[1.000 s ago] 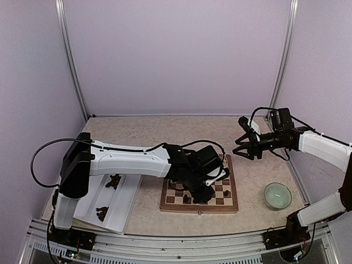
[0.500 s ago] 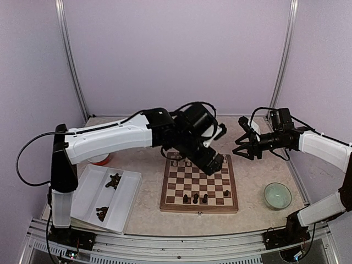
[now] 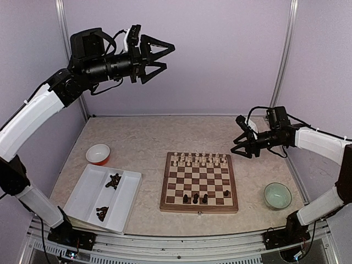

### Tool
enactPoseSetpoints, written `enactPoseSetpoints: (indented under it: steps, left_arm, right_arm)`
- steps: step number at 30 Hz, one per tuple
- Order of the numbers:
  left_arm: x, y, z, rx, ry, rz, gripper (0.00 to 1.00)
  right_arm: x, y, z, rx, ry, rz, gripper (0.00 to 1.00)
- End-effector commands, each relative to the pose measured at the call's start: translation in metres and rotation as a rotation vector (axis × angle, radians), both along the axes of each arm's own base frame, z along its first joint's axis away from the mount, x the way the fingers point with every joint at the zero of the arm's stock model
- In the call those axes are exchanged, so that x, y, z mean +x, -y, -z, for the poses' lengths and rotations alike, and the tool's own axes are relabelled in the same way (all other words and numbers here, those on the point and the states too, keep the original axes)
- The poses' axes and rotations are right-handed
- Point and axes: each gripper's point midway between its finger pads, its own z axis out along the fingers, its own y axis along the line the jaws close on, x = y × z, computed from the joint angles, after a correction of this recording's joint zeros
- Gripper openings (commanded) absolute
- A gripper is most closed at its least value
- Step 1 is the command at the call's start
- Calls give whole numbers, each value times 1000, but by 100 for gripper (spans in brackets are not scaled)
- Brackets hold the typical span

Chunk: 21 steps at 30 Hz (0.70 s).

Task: Set up the chess pieces on the board
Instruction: Pick up the bishop from the storage box.

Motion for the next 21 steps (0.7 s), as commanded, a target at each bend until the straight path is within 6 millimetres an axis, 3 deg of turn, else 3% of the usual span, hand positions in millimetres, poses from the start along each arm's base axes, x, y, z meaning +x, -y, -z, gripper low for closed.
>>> enactPoseSetpoints:
  steps: [1,11,17,21]
  left_arm:
    - [-23,4,-25,-116,9,118,99]
    - [-19,4,-18,-145,0,160,99]
    - [-29,13,-24,-167,44,224,99]
    - [-14,8,-17,-40,109,15,99]
  right_arm:
    - [6,3,4,-9,-43,23,56]
    - [8,5,2,-20,-32,37,56]
    - [6,6,3,-19,-26,35,56]
    - [5,6,-1,-16,-9,33,56]
